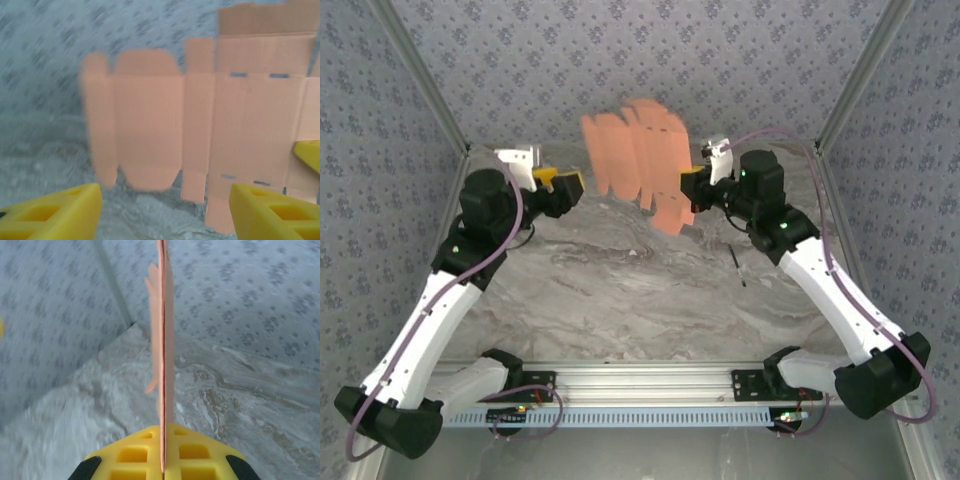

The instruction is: Fold the paper box

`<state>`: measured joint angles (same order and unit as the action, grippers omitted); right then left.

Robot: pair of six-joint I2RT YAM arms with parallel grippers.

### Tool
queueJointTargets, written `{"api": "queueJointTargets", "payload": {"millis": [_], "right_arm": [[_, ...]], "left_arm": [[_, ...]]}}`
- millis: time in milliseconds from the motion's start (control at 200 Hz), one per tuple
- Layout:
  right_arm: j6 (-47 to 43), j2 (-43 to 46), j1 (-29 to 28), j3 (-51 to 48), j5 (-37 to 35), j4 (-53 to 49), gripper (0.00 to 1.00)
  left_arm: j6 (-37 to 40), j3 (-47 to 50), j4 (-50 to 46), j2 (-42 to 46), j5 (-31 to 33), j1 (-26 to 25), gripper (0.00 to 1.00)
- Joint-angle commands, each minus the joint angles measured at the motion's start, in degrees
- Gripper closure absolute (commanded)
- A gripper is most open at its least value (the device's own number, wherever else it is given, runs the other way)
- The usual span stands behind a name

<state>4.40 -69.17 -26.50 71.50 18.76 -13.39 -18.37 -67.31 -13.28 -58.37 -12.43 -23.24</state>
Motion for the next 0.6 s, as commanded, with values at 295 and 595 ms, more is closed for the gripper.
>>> {"api": "queueJointTargets", "payload": {"millis": [295,595], "right_arm": [[-29.7,-3.8,-0.3,15.2,11.8,-33.6,1.00],[-34.1,-5.7,-1.5,17.0,16.9,-37.4,1.00]], "left_arm": [[38.5,-17.2,-21.2,-8.9,-12.4,-2.4,0.28],[46.0,-18.5,-26.0,-13.5,-16.8,-6.9,0.23]]}}
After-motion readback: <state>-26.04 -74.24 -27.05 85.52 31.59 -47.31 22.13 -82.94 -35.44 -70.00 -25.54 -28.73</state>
